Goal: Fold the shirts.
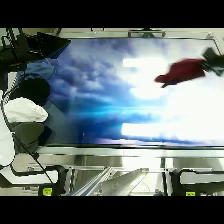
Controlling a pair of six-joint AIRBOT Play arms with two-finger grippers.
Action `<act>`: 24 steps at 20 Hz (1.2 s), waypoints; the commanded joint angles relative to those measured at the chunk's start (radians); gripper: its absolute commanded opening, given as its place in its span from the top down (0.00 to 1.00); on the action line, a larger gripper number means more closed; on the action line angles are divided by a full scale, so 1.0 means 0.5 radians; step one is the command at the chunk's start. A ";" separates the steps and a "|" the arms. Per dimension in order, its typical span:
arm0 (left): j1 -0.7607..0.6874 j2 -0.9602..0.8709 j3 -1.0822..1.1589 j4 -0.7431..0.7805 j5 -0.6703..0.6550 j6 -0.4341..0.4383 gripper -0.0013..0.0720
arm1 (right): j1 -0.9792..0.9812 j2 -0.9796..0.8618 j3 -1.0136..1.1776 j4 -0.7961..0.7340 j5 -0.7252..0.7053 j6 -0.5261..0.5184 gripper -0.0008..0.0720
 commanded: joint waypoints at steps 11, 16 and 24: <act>-0.001 0.001 -0.001 0.002 0.010 -0.021 0.96 | -0.684 0.269 -1.469 -0.672 -0.126 0.172 0.96; -0.001 0.001 -0.001 0.002 0.014 -0.023 0.96 | -0.686 0.281 -1.477 -0.659 0.079 0.220 0.68; 0.002 -0.001 0.060 0.002 0.008 -0.045 0.98 | -0.585 0.284 -0.494 -0.550 1.048 0.223 0.45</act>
